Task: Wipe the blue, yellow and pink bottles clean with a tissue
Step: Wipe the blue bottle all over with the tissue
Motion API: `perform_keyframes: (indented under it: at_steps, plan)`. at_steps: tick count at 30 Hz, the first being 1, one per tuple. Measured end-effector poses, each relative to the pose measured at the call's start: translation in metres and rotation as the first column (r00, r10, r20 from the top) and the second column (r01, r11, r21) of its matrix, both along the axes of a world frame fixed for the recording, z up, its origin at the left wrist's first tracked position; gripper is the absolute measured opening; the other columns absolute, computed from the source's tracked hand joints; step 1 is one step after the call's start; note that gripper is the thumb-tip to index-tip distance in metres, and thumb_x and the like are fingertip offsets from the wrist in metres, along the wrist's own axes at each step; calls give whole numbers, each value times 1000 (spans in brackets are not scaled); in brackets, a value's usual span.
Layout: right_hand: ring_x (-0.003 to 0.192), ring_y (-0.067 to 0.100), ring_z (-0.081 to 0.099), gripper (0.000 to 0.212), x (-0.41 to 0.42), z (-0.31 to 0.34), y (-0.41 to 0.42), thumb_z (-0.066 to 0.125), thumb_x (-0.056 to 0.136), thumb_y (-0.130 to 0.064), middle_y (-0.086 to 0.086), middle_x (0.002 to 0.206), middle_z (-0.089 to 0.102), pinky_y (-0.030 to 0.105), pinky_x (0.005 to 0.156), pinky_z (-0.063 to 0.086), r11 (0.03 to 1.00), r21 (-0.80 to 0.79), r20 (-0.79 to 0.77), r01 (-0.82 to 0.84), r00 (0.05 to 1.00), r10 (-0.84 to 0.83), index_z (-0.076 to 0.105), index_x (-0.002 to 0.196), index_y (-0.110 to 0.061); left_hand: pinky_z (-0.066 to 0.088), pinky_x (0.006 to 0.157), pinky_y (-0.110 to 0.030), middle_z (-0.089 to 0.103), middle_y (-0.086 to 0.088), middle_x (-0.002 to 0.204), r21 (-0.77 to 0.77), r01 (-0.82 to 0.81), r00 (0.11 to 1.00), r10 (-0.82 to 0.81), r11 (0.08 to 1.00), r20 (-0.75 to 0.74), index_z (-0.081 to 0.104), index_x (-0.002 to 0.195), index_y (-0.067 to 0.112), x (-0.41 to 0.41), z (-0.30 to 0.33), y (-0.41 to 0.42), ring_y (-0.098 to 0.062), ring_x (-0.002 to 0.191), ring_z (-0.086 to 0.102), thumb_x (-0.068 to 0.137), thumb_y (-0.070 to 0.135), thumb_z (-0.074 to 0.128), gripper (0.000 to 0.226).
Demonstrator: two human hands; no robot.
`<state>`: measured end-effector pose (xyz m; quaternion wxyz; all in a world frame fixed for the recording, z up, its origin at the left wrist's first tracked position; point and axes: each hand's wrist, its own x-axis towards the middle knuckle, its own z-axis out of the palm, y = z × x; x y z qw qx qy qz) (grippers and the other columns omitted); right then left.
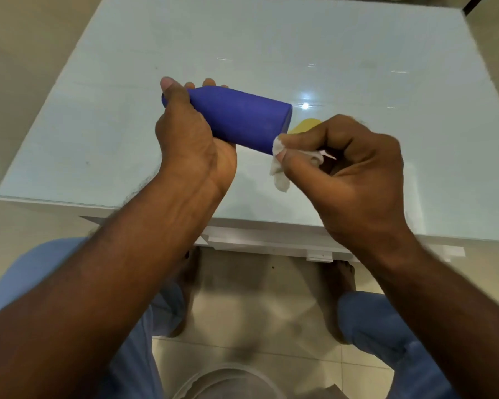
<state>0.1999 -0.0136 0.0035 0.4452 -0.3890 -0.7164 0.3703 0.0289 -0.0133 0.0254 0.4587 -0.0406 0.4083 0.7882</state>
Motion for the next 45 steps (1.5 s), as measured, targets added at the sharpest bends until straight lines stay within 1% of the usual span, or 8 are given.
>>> perform_keyframes:
  at_steps: [4, 10, 15, 21, 26, 33, 37, 45]
  plan:
    - [81, 10, 74, 10, 2, 8, 11, 76, 94, -1, 2, 89, 80, 25, 76, 57, 995, -13, -132, 101, 986, -102, 79, 95, -10, 62, 85, -43, 71, -6, 99, 3, 35, 998, -35, 999, -47, 57, 114, 15, 6, 2, -4, -21, 86, 73, 108, 36, 47, 24]
    - [88, 33, 77, 2, -1, -4, 1, 78, 92, -17, 1, 89, 81, 62, 98, 54, 1000, -25, -5, -3, 1000, 3, 80, 90, -17, 64, 79, -41, 72, -8, 102, -21, 15, 999, -16, 1000, -32, 56, 113, 15, 1, 2, -4, -24, 87, 73, 108, 36, 50, 22]
    - [80, 10, 73, 7, 7, 10, 17, 77, 94, -8, 0, 90, 80, 23, 73, 55, 974, -207, -172, 91, 977, -128, 80, 97, -13, 58, 95, -58, 71, -21, 117, 96, 150, 988, -146, 984, -49, 53, 128, 7, 5, 4, -6, -38, 113, 71, 108, 29, 49, 29]
    - [89, 16, 73, 12, 9, 8, 22, 76, 96, -10, 2, 98, 80, 28, 79, 58, 867, -485, -231, 117, 938, -257, 80, 95, -21, 54, 101, -60, 60, -27, 129, 129, 363, 909, -319, 923, -270, 42, 140, 6, 13, 8, -10, -37, 116, 66, 98, -5, 50, 44]
    - [95, 7, 74, 9, 11, 14, 20, 75, 99, -17, -6, 102, 80, 20, 80, 60, 919, -334, -104, 209, 961, -256, 79, 108, -19, 59, 98, -47, 65, -8, 124, -79, 396, 680, -350, 915, -644, 41, 146, 8, 14, 8, -10, -24, 116, 70, 101, 8, 61, 48]
    - [99, 8, 76, 13, 8, 15, 13, 74, 102, -17, -4, 107, 81, 19, 81, 60, 968, -238, -90, 80, 990, -104, 78, 113, -12, 60, 72, -24, 68, 14, 74, -224, 356, 565, -400, 907, -722, 57, 103, 20, 17, 12, -16, -7, 74, 73, 100, 33, 63, 15]
    - [100, 8, 73, 19, 5, 15, 13, 75, 101, -10, 7, 110, 74, 21, 87, 60, 997, -55, -168, 47, 984, -55, 69, 117, -1, 63, 73, -25, 75, 7, 88, -395, 436, 408, -569, 809, -714, 60, 106, 25, 28, 7, -19, -12, 80, 76, 103, 49, 51, 26]
    - [105, 15, 74, 10, 9, 8, 6, 84, 93, -22, -5, 106, 75, 64, 99, 54, 964, 182, 227, -195, 962, 152, 80, 100, -17, 63, 87, -50, 77, -11, 114, -146, 417, 779, -435, 897, -452, 54, 132, 9, 20, 9, -16, -29, 97, 78, 109, 40, 44, 40]
